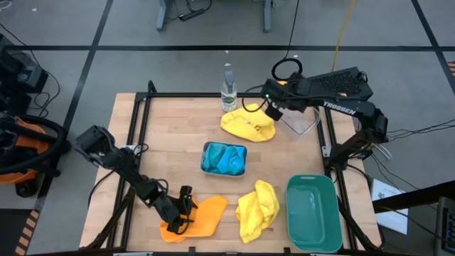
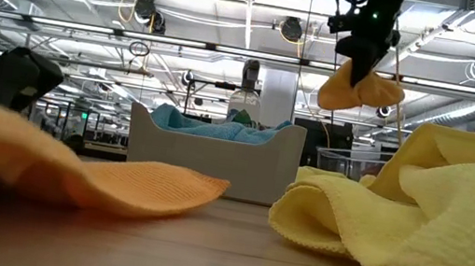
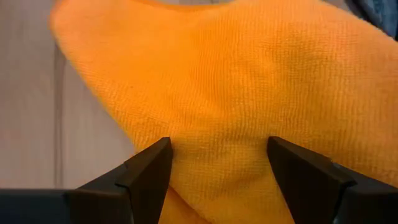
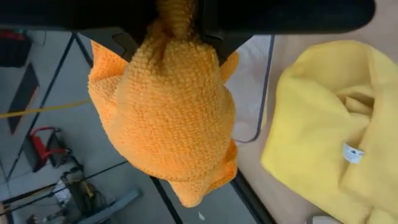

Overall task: Sort microfiber towel by color & place in baskets
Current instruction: Put the top orange towel in the transparent container

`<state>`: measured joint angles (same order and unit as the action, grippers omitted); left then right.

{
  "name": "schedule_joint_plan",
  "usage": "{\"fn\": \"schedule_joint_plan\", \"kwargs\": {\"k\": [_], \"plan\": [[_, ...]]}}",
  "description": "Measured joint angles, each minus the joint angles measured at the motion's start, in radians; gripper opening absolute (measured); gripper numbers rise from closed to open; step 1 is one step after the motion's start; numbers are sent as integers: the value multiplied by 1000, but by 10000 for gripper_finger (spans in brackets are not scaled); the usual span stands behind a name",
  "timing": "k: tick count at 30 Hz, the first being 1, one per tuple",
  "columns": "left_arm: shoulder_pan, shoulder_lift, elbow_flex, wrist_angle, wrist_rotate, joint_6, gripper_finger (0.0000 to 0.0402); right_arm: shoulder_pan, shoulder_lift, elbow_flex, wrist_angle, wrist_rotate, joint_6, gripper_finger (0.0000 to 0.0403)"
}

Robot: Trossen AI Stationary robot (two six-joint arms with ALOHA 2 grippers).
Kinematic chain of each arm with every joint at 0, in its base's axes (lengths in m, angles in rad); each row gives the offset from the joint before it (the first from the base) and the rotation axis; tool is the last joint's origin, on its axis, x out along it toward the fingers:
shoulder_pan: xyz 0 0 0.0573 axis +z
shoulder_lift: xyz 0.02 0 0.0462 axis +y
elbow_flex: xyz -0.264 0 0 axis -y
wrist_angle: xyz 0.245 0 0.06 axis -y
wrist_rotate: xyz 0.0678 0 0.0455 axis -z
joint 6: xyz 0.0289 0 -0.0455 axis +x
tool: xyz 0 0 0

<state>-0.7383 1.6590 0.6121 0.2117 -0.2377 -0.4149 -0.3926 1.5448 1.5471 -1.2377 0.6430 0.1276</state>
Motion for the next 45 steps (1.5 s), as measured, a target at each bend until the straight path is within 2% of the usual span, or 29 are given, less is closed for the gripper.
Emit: {"fn": "schedule_joint_plan", "kwargs": {"k": [6,12,20,28,31,35,45], "plan": [[0,29,1,8,-13,-20,271,-66,0,-22,-5,-64,58,59],[0,33,2,9,-33,-24,254,-112,0,-170,101,-66,23,59],[0,34,1,17,-33,-17,173,-174,1,-371,306,-73,-17,59],[1,35,0,26,-31,29,76,-191,1,-490,449,-78,-24,59],[1,35,0,41,-27,41,42,-191,1,-521,509,-139,-31,62],[1,36,-1,46,-27,57,16,-191,1,-540,541,-155,-16,82],[2,36,-2,71,-27,85,31,-188,1,-537,507,-152,31,188]]}}
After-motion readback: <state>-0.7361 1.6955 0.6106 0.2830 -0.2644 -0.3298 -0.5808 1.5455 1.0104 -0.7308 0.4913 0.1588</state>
